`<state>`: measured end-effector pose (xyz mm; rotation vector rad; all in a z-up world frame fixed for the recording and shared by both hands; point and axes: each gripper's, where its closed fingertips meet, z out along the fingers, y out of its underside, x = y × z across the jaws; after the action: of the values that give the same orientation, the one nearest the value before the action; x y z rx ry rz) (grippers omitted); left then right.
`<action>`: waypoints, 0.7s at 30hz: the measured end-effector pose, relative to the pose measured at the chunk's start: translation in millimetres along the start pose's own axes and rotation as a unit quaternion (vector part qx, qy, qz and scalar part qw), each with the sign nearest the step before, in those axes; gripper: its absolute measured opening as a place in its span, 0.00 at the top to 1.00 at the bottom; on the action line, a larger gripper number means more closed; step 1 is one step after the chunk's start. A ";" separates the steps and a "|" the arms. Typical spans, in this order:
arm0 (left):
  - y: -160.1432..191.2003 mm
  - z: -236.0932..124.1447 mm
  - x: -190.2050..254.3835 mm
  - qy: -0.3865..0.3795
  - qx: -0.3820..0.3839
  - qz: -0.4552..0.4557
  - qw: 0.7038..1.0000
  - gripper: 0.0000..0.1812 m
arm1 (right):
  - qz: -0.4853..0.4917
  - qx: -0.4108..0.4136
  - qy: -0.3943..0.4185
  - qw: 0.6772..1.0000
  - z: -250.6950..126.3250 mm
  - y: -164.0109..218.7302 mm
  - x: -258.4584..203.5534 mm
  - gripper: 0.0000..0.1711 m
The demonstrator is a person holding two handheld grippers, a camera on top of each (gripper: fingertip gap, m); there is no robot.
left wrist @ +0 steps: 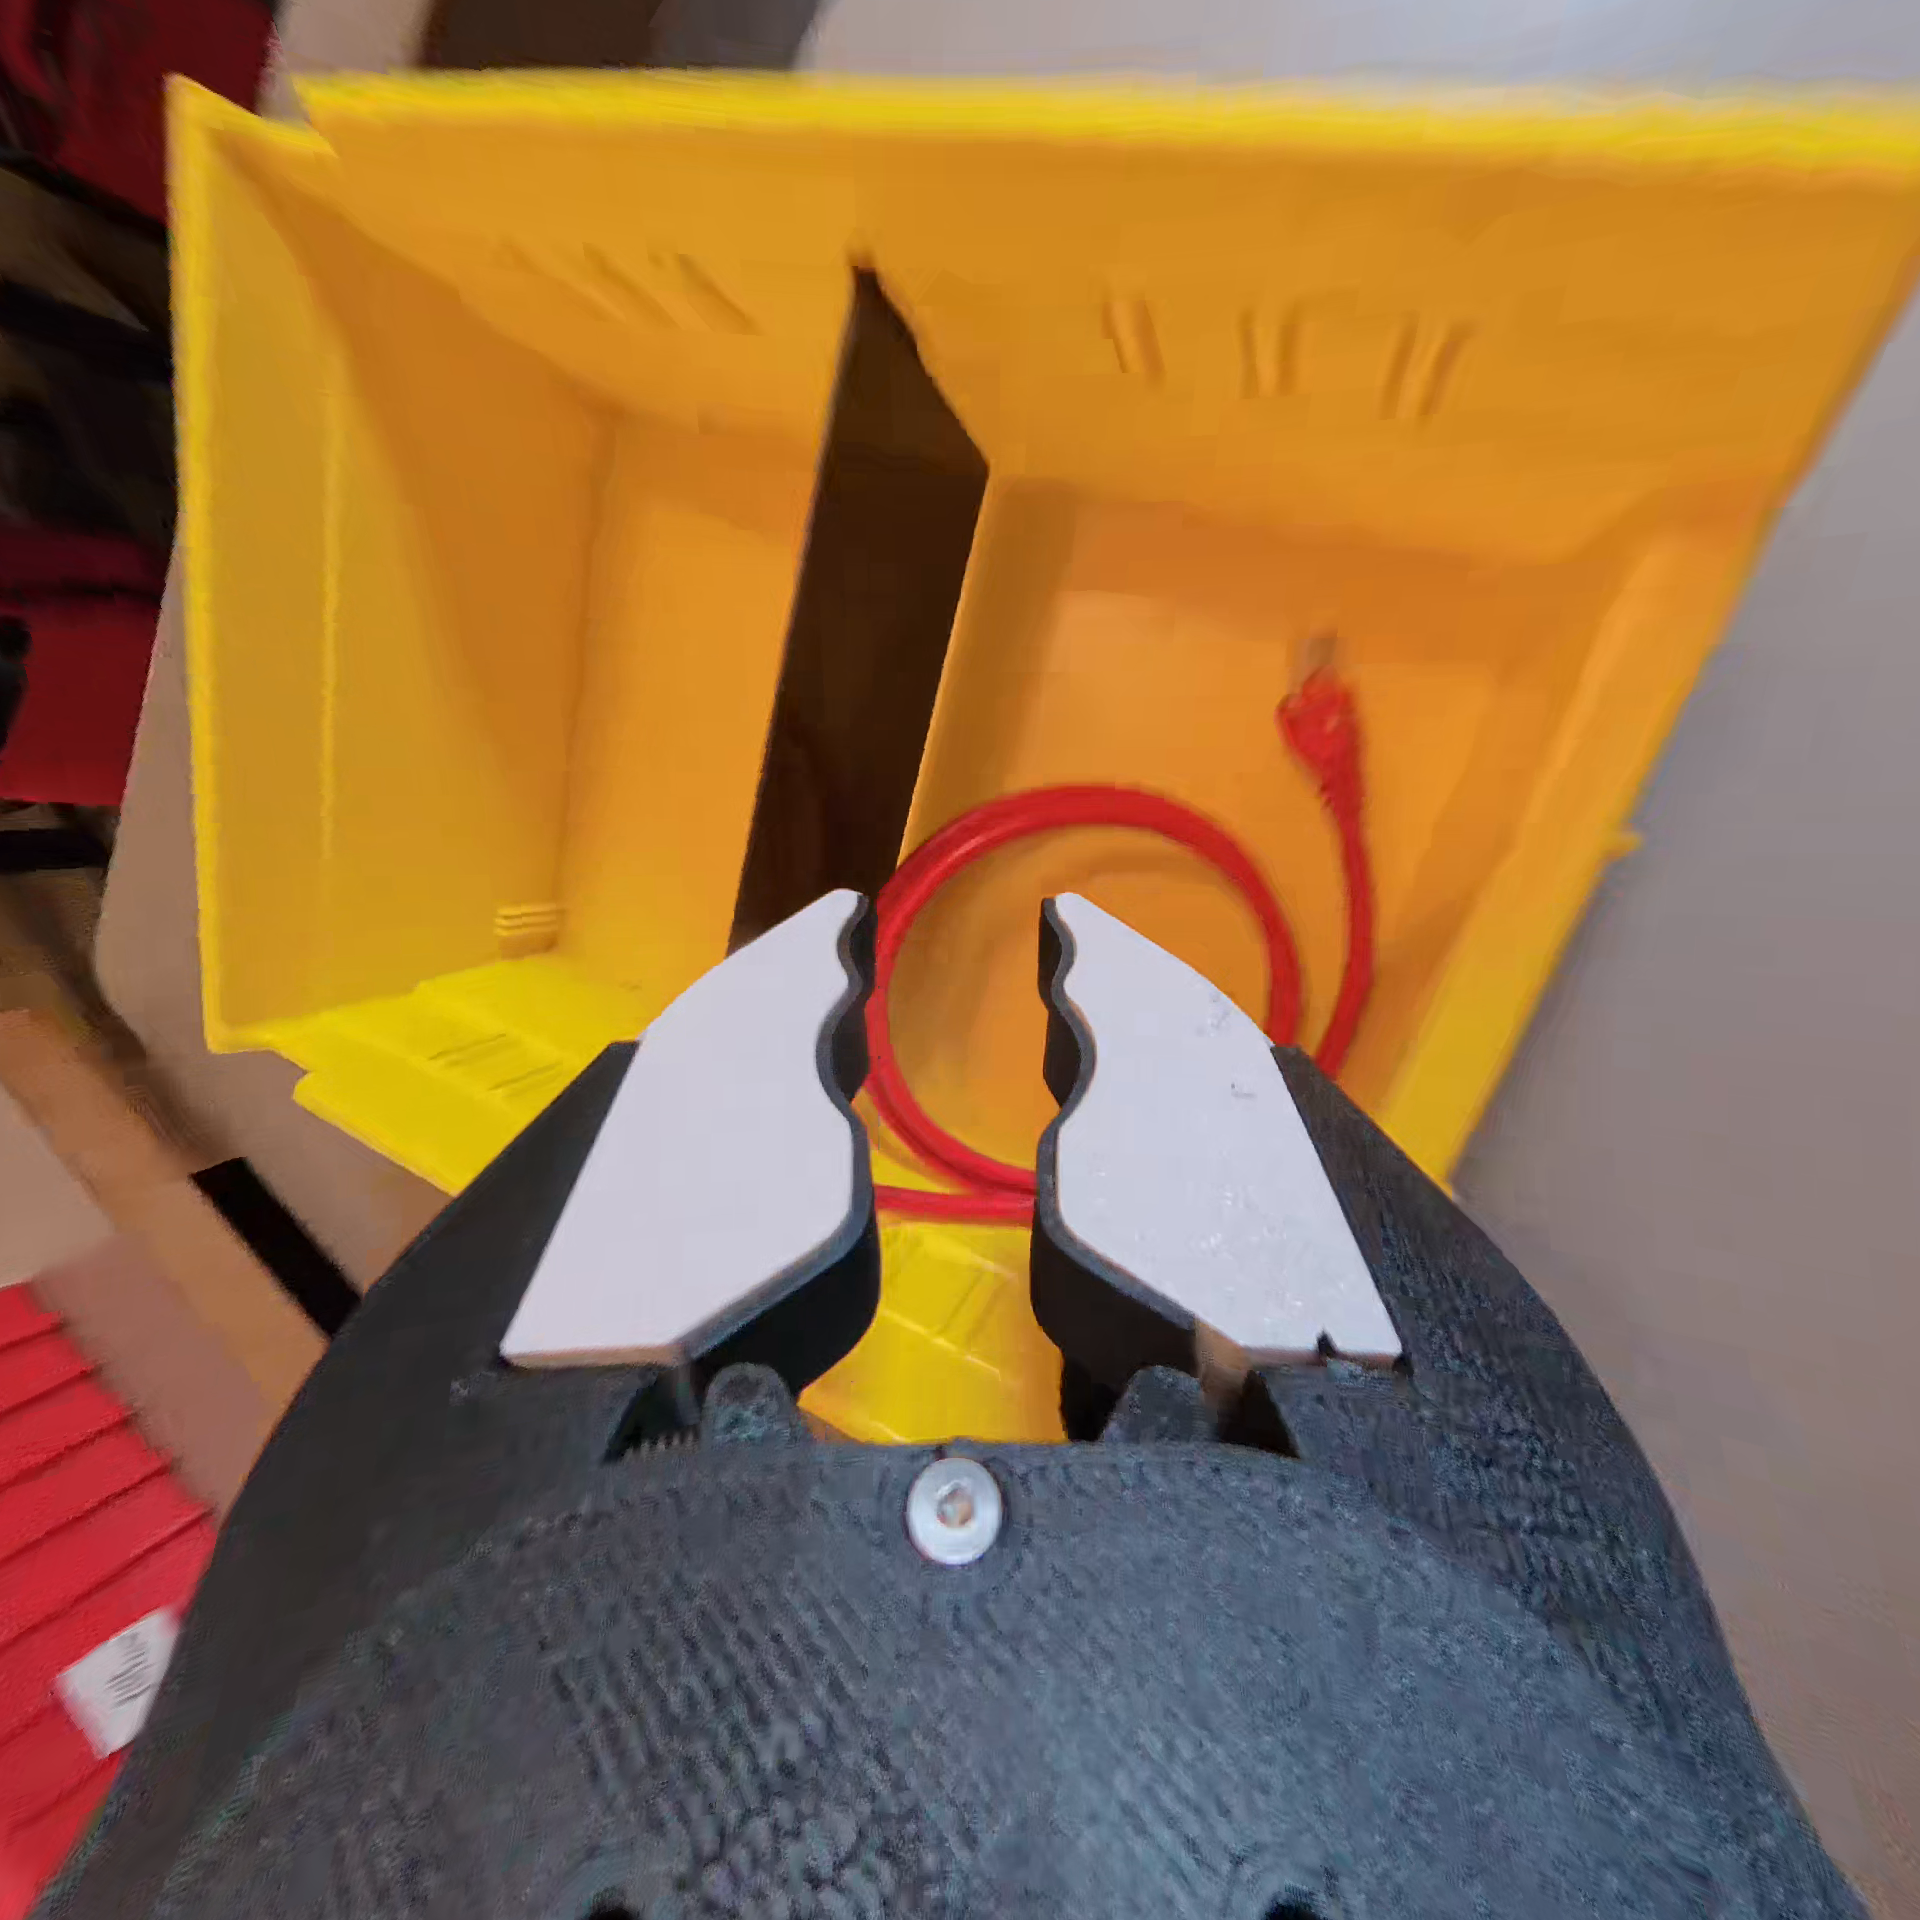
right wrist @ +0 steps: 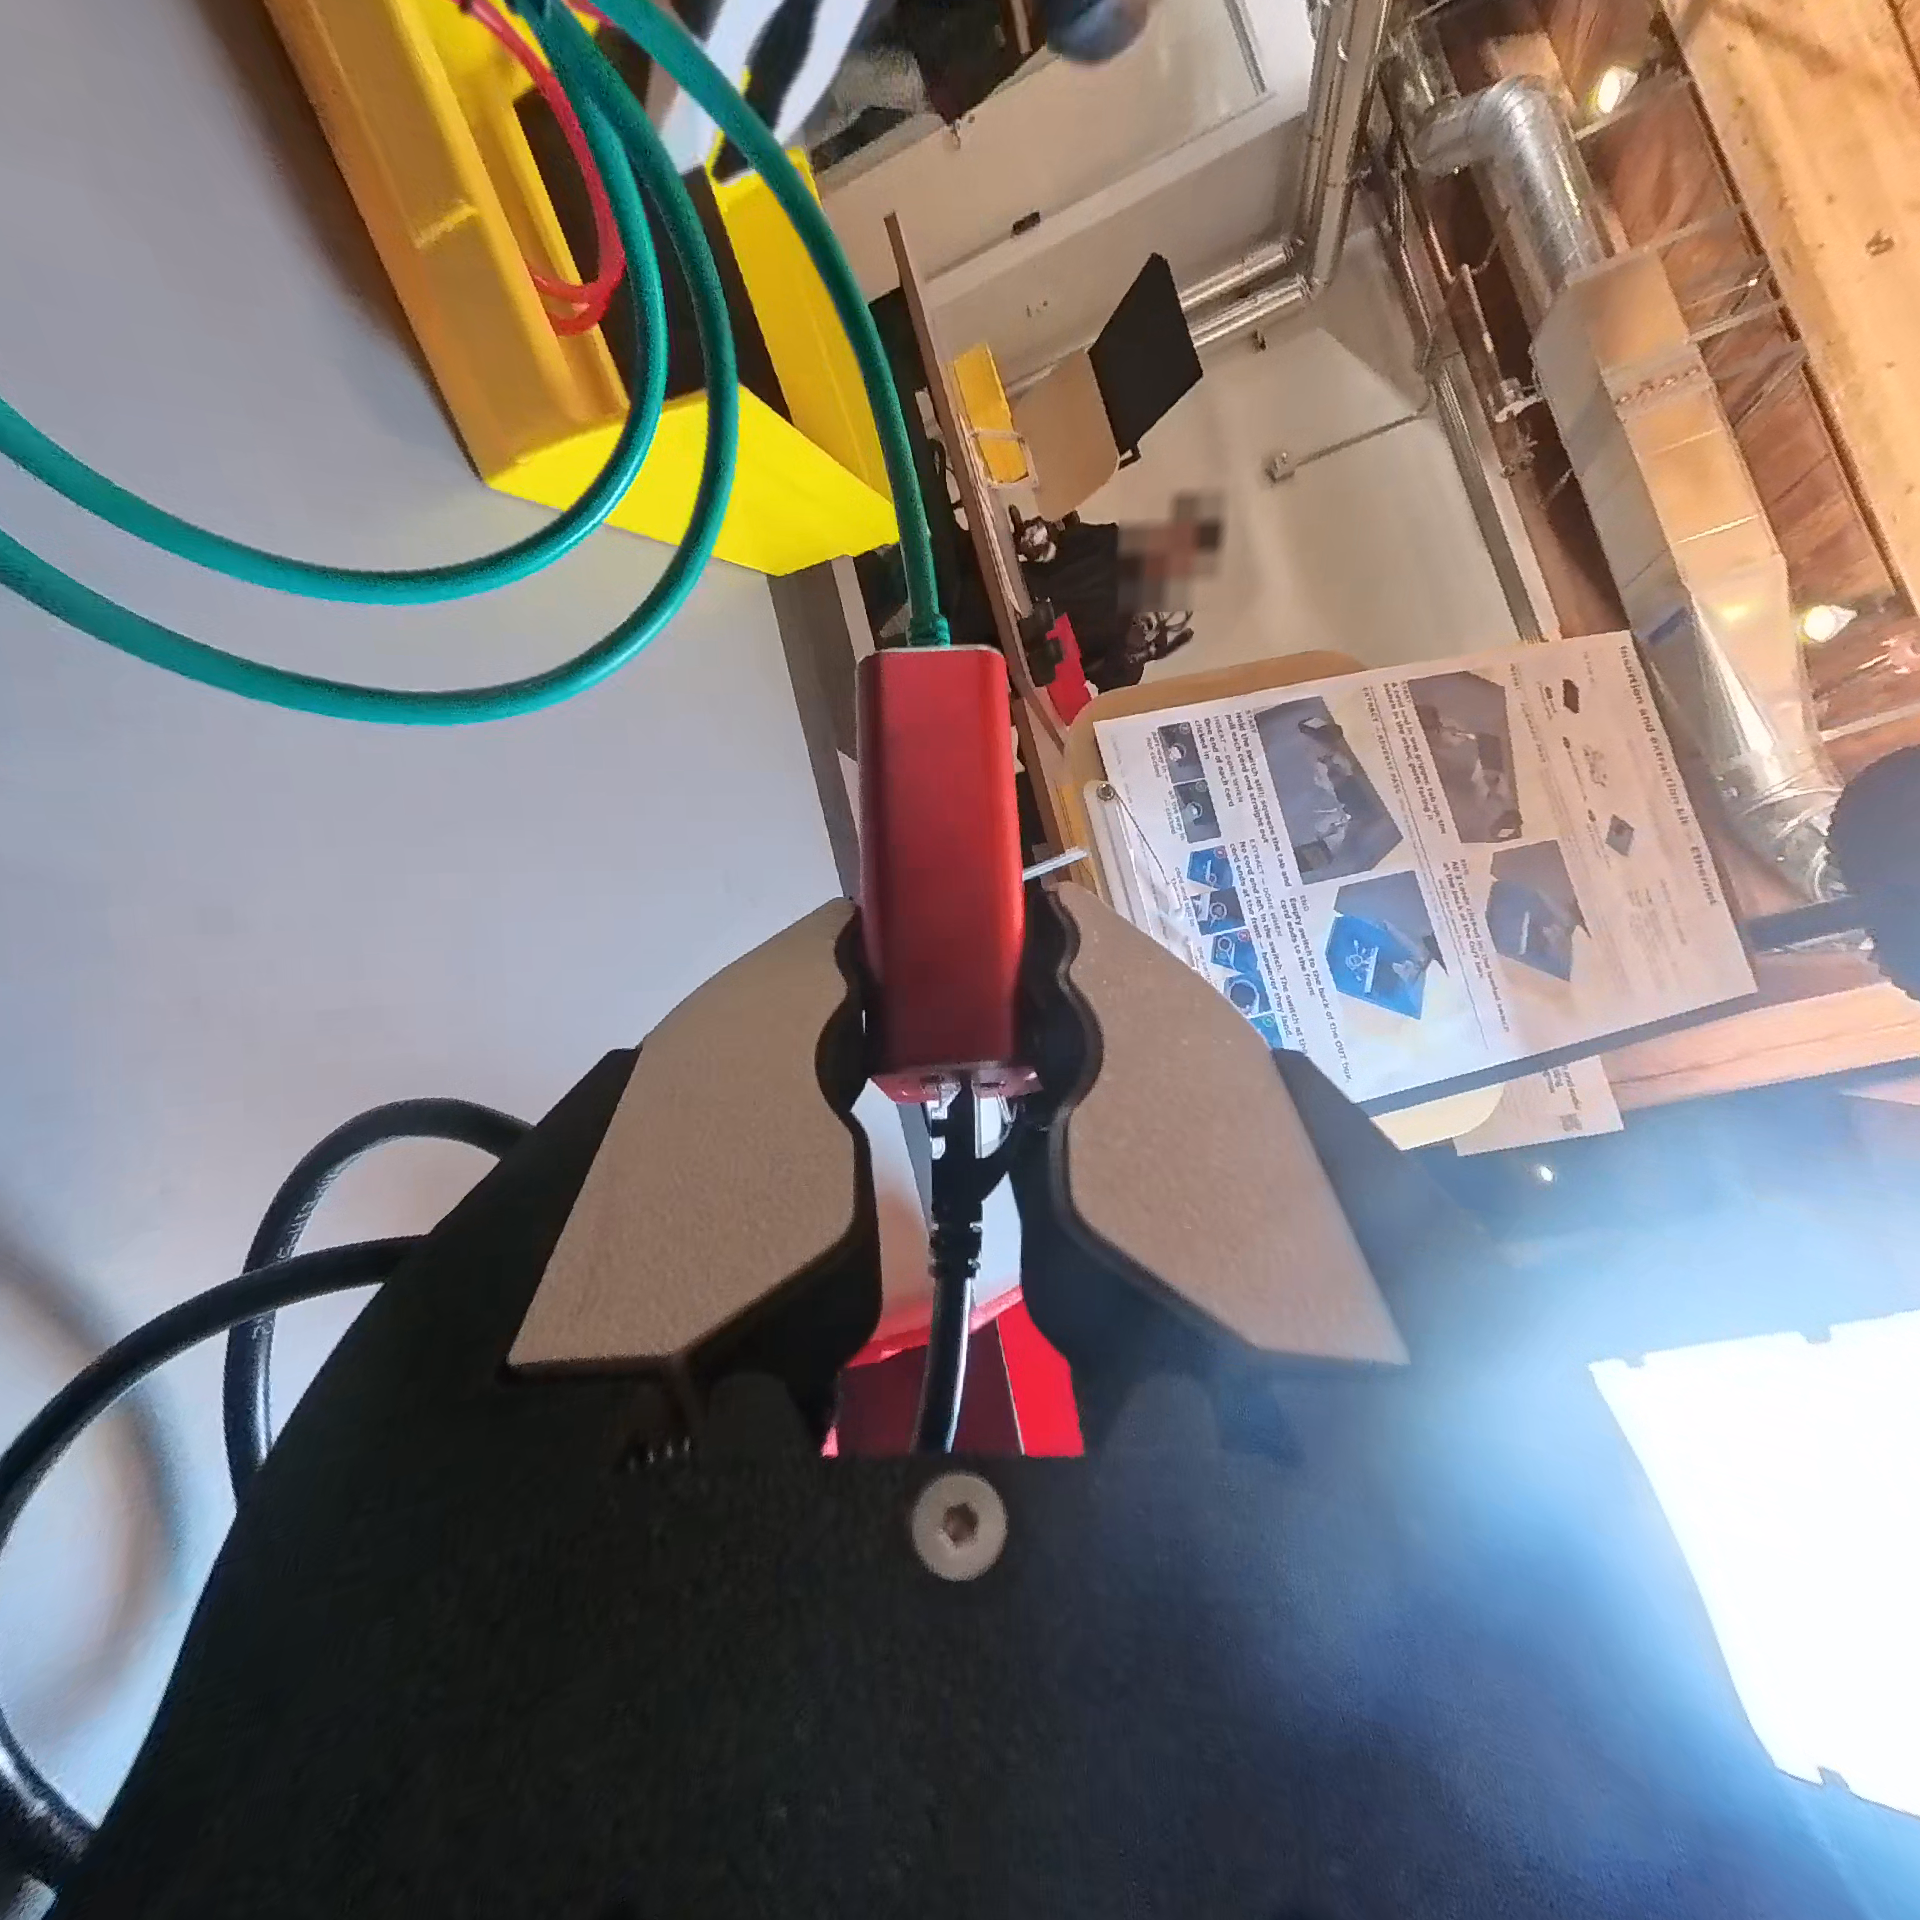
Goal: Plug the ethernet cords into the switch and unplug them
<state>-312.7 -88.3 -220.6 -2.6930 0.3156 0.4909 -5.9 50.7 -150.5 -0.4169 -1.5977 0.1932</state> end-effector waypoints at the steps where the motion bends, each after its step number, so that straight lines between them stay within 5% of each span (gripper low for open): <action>1: 8.6 10.5 -0.3 -0.013 -0.034 0.030 0.999 0.83 | 0.000 0.000 -0.001 1.000 0.1 -0.1 -0.5 0.83; 5: 34.0 45.4 -13.2 -0.104 -0.174 0.216 0.955 0.82 | 0.000 0.000 -0.003 1.000 0.1 0.3 -2.6 0.83; 8: 40.8 70.5 -7.9 -0.097 -0.215 0.290 0.927 0.81 | 0.002 -0.001 -0.003 1.000 -0.5 1.3 -3.0 0.83; 10: 34.8 78.8 -16.0 -0.122 -0.206 0.311 0.920 0.96 | 0.007 -0.001 -0.005 1.000 -1.2 2.6 -3.2 0.83; 15: 26.4 65.9 -16.6 -0.089 -0.165 0.237 0.953 0.97 | 0.019 -0.001 -0.003 1.000 -2.7 7.3 -1.3 0.83; 21: -1.1 -13.9 -32.8 -0.091 -0.081 0.144 0.982 0.97 | 0.035 0.000 0.006 0.999 -5.3 12.7 6.9 0.83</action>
<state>-338.3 -88.1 -195.7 -2.7420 0.6426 0.8745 1.0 64.2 -148.4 -0.4735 -1.5722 0.2442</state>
